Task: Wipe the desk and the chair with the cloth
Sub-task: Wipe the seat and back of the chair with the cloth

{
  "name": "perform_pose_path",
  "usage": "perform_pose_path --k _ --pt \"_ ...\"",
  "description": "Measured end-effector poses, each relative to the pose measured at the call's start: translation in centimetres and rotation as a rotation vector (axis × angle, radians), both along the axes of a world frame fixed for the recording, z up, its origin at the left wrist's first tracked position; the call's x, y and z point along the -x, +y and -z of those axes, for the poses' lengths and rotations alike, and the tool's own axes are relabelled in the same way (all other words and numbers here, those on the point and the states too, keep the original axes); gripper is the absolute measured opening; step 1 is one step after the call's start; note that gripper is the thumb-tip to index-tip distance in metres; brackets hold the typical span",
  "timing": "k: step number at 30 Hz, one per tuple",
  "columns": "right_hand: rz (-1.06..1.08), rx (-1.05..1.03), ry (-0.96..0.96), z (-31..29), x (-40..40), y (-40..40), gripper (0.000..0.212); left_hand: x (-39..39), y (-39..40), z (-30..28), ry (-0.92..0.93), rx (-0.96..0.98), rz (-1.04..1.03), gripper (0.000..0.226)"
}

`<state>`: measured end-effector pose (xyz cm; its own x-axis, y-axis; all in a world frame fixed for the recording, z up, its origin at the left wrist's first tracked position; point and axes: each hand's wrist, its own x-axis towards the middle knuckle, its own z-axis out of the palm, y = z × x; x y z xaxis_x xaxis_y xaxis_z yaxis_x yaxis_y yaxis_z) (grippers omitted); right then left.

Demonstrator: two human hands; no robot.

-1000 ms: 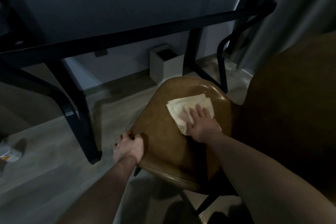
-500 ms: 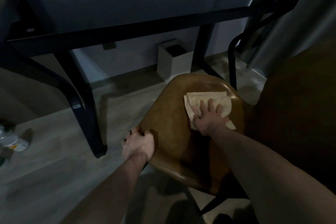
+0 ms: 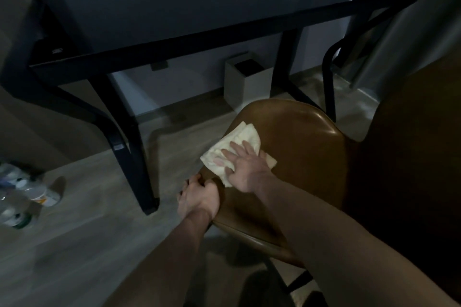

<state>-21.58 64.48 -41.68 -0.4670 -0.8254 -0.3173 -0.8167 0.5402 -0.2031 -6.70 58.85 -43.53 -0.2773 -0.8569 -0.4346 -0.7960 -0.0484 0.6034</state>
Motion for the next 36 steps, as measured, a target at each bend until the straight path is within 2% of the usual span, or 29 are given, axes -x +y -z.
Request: perform_pose_path --k 8,12,16,21,30,36 --pt "0.094 0.045 -0.180 -1.3 -4.2 9.1 0.062 -0.4 0.2 -0.4 0.083 -0.057 -0.082 0.058" --pt "0.115 0.021 -0.239 -1.8 -4.3 10.4 0.061 -0.5 0.7 -1.1 0.112 -0.074 -0.132 0.055" --pt "0.127 -0.027 -0.220 -1.4 -4.0 8.8 0.065 -0.5 0.6 -1.0 0.162 -0.068 -0.177 0.054" --pt "0.133 -0.028 -0.109 0.1 -2.7 5.5 0.072 -0.1 -0.1 0.3 0.120 -0.025 -0.147 0.064" --pt "0.094 -0.064 0.048 1.2 1.3 -3.9 0.070 0.3 -1.0 1.7 0.069 0.047 -0.093 0.052" --pt "0.048 -0.062 0.033 0.9 1.3 -3.5 0.069 0.3 -0.7 1.5 0.061 0.040 -0.090 0.055"
